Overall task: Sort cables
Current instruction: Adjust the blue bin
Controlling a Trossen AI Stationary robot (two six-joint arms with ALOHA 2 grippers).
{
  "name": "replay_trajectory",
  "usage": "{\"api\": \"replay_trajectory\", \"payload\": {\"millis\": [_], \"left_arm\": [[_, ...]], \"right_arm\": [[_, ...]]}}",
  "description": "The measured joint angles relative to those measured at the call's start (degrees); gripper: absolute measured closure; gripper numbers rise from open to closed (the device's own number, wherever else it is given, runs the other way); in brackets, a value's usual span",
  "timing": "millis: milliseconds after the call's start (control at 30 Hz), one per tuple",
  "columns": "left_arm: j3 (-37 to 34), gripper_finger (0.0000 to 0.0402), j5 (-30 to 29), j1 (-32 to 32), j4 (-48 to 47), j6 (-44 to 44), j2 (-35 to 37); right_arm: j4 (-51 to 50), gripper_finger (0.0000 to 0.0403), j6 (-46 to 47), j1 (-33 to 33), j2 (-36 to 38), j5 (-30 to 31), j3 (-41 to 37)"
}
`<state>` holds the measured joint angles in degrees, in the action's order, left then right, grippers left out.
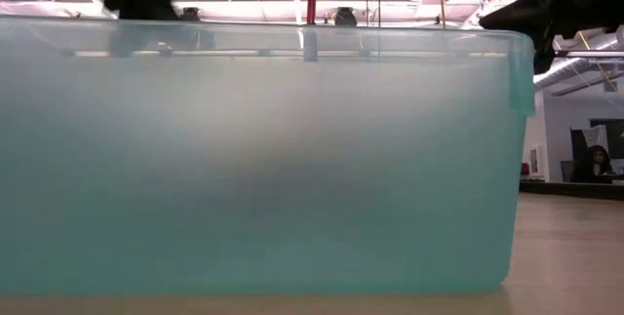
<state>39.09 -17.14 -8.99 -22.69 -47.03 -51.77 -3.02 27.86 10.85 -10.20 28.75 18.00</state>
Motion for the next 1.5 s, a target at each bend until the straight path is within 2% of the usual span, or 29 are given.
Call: {"api": "replay_trajectory", "payload": {"millis": [100,167,333,533,633,800,1033,1300,1500], "left_arm": [[-7.04,0.0402,6.17,-4.90,1.90,-7.43,-0.42],[-10.50,0.0402,7.74,-10.01,4.52,-12.95,-0.95],[-14.08,0.0402,4.88,-22.82,10.63,-23.85,-3.47],[-14.19,0.0402,4.30,-29.51,15.38,-31.40,-12.86],[-14.25,0.0402,5.37,-29.89,21.05,-32.44,-17.96],[-14.21,0.0402,5.27,-29.28,29.85,-32.45,-23.79],[-14.21,0.0402,8.26,-25.93,31.47,-29.55,-24.82],[-12.32,0.0402,12.33,-19.66,31.49,-22.27,-24.85],[-12.11,0.0402,15.24,-15.47,31.44,-18.25,-24.85]], "right_arm": [[1.13,0.0403,0.00,0.00,-0.57,0.00,-0.02],[2.22,0.0403,0.23,0.01,-1.06,-0.05,-0.02],[2.42,0.0403,4.46,1.32,-4.88,-4.55,0.00],[1.99,0.0403,9.33,4.93,-14.37,-6.34,0.00],[2.01,0.0403,12.12,6.64,-20.20,-6.92,0.00],[1.95,0.0403,18.04,9.00,-29.97,-11.73,0.00],[2.59,0.0403,19.17,11.58,-39.95,-12.67,4.14],[2.48,0.0403,12.95,11.56,-44.54,-12.42,11.75],[2.28,0.0403,11.49,11.71,-45.27,-10.75,14.19]]}}
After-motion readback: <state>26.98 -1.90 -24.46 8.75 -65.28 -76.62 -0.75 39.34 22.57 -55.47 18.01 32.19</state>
